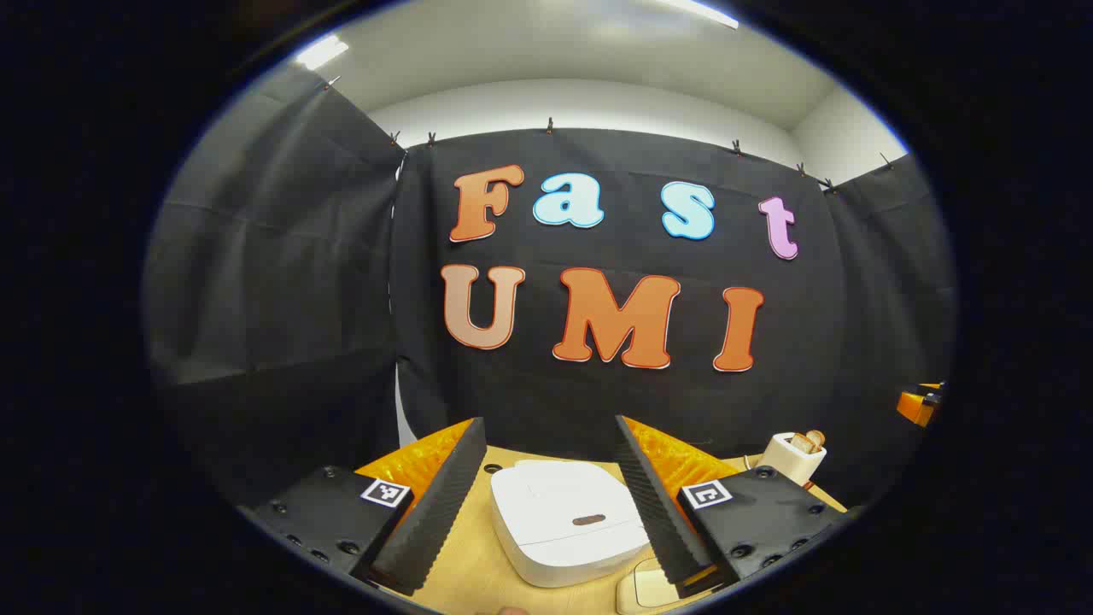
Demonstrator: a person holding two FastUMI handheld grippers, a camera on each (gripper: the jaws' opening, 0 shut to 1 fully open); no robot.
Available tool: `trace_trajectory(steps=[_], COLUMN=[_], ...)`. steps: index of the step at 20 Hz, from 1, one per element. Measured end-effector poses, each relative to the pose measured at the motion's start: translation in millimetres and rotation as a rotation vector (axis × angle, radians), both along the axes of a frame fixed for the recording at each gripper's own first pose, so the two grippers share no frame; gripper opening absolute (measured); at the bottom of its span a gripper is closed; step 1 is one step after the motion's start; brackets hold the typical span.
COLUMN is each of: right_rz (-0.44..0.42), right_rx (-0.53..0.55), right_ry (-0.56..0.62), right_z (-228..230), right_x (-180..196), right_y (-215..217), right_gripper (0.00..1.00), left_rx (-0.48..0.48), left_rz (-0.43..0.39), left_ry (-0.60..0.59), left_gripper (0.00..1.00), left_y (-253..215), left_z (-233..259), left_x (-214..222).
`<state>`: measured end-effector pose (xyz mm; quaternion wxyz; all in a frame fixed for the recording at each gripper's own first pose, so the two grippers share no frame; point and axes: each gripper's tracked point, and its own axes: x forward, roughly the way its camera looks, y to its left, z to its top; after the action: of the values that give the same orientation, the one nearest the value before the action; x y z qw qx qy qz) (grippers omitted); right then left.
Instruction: Close the left gripper, press the button to open the rice cooker; take a wooden spoon from the chopstick holder with the right hand, scoop a spoonful of rice and pour it into the rice cooker, then put the wooden spoon back into the chopstick holder.
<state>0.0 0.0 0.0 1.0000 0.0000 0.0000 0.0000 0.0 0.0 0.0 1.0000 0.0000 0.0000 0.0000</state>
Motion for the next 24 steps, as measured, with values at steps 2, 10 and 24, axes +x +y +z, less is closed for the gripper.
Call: trace_trajectory(steps=[2,10,24], right_rz=[-0.007,-0.025,-0.042], right_rx=[-0.010,-0.005,-0.036], right_ry=[0.002,0.010,0.005], right_z=[1,2,3], right_x=[3,20,41], right_y=[-7,-36,-38], right_gripper=[0.95,0.95,0.95], left_rx=[0.003,-0.008,0.016], left_rz=[0.006,0.047,0.036], left_ry=[0.006,-0.006,-0.016], left_gripper=[1.00,0.99,1.00], left_y=[-1,-9,-16], left_z=[-2,0,10], left_x=[2,19,45])
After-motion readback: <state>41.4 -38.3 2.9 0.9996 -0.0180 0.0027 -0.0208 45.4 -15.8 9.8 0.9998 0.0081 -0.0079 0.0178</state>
